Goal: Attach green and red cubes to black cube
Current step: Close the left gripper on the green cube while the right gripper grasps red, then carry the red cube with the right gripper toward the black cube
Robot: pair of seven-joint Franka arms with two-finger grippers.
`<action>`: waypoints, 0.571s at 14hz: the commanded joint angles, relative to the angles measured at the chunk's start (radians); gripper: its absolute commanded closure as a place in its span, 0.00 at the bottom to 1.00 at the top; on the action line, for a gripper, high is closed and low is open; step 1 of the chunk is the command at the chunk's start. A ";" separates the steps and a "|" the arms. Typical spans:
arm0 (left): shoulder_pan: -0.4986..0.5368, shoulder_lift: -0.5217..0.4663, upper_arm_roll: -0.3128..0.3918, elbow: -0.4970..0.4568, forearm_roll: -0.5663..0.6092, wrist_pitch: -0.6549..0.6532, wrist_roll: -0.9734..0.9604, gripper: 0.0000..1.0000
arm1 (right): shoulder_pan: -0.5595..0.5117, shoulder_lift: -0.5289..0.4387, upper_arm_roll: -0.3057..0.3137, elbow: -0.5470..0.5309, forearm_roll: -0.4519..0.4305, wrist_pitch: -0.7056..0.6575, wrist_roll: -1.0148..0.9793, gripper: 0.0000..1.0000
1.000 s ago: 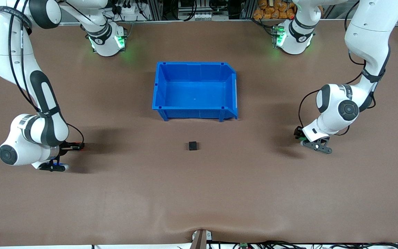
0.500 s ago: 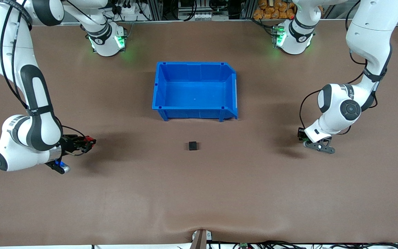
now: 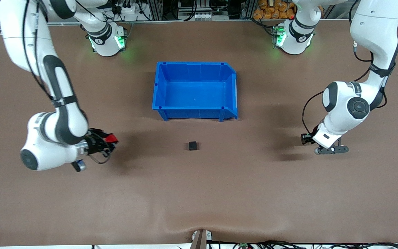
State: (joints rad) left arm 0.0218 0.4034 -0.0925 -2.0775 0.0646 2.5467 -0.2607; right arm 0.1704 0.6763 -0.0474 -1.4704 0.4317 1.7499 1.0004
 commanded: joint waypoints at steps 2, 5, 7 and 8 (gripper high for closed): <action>-0.003 -0.003 -0.009 0.179 0.012 -0.213 -0.275 1.00 | 0.133 -0.020 -0.008 -0.014 0.039 0.138 0.303 1.00; -0.006 0.000 -0.010 0.257 0.012 -0.258 -0.522 1.00 | 0.243 0.002 -0.008 -0.022 0.039 0.305 0.484 1.00; -0.037 0.005 -0.010 0.301 0.003 -0.258 -0.677 1.00 | 0.288 0.025 -0.006 -0.022 0.041 0.377 0.544 1.00; -0.051 0.006 -0.010 0.313 0.003 -0.258 -0.777 1.00 | 0.311 0.038 -0.006 -0.022 0.039 0.407 0.579 1.00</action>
State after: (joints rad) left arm 0.0018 0.3965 -0.1025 -1.8111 0.0643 2.3127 -0.8776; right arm 0.4487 0.6950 -0.0434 -1.4887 0.4533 2.1088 1.5249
